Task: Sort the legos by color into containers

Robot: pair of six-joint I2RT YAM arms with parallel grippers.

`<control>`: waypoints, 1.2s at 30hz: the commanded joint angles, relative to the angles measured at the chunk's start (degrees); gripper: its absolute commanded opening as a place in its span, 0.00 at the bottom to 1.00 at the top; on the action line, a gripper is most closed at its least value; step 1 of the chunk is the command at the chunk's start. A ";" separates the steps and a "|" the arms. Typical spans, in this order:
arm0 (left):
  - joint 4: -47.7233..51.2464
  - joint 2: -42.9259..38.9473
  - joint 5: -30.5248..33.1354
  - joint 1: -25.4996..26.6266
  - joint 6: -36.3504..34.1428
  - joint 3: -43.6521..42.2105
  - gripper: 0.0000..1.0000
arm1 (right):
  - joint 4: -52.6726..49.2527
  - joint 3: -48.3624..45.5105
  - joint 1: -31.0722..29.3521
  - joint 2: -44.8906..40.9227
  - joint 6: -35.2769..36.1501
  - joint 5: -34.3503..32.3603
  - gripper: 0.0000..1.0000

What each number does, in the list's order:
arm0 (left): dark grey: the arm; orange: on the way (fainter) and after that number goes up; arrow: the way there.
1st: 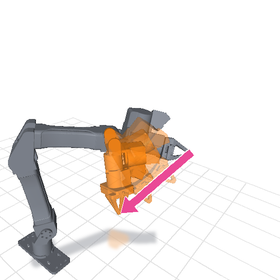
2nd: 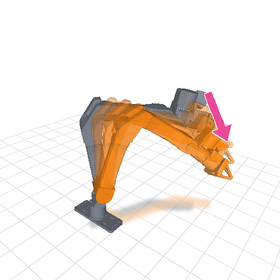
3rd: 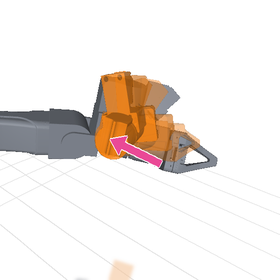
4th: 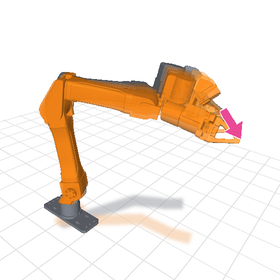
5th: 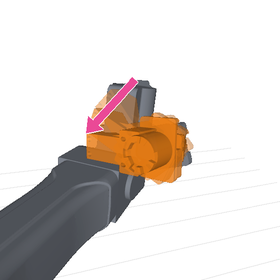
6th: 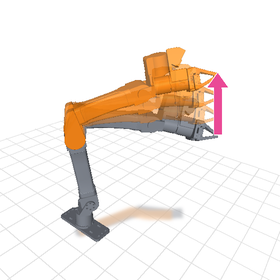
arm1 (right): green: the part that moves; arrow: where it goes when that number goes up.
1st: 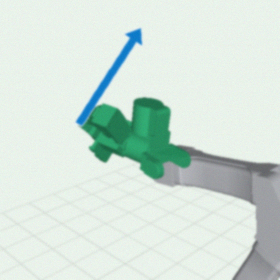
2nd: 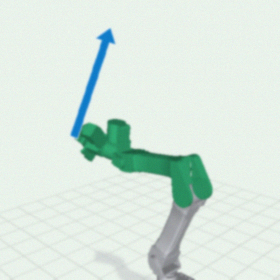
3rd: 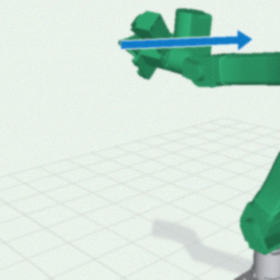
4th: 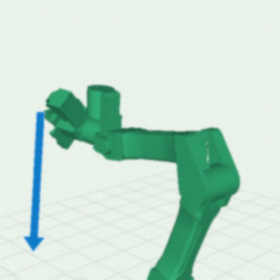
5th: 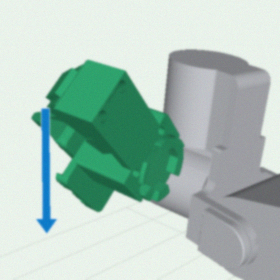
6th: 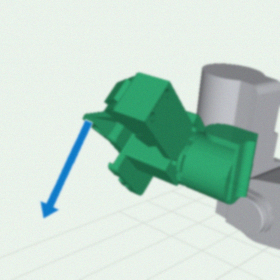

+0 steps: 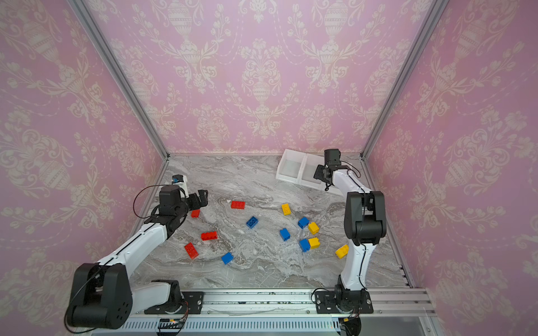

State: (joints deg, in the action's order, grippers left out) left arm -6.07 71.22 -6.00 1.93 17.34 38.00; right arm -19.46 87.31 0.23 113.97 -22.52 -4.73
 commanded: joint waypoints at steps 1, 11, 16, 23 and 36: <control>1.25 1.13 -3.01 -0.41 1.47 1.56 0.99 | -2.48 3.38 0.55 2.01 0.62 -0.48 0.64; 0.73 2.91 -4.02 -0.36 1.77 2.61 0.99 | -5.94 9.48 0.67 7.29 1.69 -1.56 0.47; 0.20 2.84 -4.03 -0.37 2.08 1.91 0.99 | -6.97 10.78 0.69 8.12 1.76 -1.53 0.37; 0.03 2.62 -3.84 -0.40 2.04 1.36 0.99 | -6.92 10.20 0.23 8.06 2.08 -0.62 0.25; 0.29 2.30 -3.84 -0.35 1.99 1.20 0.99 | -6.97 9.30 -5.94 7.10 2.42 -0.80 0.17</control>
State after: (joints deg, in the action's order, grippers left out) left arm -6.09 73.71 -8.73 1.93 18.61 38.98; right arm -25.26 96.40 -3.42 121.64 -19.68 -7.31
